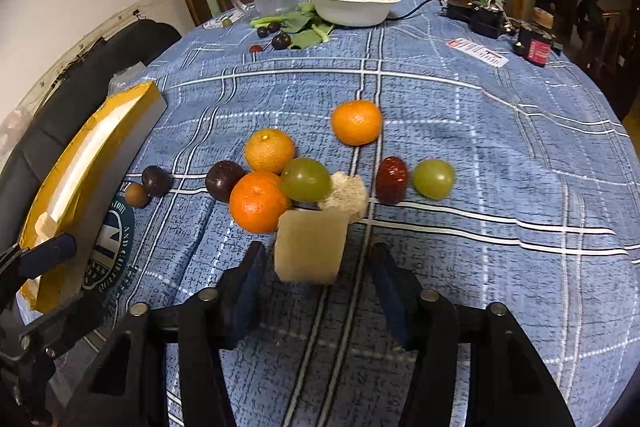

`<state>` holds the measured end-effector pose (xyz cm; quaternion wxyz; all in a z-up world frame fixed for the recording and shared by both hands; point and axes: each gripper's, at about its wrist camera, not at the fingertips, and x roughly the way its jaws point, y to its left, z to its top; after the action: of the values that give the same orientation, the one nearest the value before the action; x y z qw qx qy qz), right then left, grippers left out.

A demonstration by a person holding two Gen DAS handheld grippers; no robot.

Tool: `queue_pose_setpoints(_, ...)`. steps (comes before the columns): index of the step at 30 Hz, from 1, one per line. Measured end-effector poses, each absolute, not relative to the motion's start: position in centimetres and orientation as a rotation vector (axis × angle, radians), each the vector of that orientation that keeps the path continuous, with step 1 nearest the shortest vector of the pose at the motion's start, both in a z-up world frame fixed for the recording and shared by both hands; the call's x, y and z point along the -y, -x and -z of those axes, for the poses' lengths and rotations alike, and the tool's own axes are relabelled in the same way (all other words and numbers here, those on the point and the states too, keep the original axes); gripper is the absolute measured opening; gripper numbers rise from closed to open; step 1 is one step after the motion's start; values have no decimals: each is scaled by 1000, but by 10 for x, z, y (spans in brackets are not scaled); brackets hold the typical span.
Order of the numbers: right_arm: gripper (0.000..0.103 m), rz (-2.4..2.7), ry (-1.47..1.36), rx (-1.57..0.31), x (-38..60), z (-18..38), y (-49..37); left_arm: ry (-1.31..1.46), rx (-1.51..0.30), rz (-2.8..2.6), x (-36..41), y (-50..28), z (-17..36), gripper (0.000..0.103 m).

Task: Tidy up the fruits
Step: 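Grasp another pale cube with the right tool while the left tool reaches for a dark plum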

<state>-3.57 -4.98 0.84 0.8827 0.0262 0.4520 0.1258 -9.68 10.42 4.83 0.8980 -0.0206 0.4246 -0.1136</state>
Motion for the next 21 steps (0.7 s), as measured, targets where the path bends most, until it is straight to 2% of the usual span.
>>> queue_pose_setpoints(3,31,-282,-61,-937,53,-9,35,39,-888,239,-101,95,-45,77)
queue_pose_setpoints(4,30,-295,-80,-937,55,-9,35,36,-892,243,-99,94,-44,77)
queue_pose_setpoints(18,30,-278,-205,-913,84,-13,38,-195,-848,392,-17,83,-29,77)
queue_pose_setpoints(21,30,-268,-224,-909,90,-13,38,-251,-885,415,0,74,-19,76)
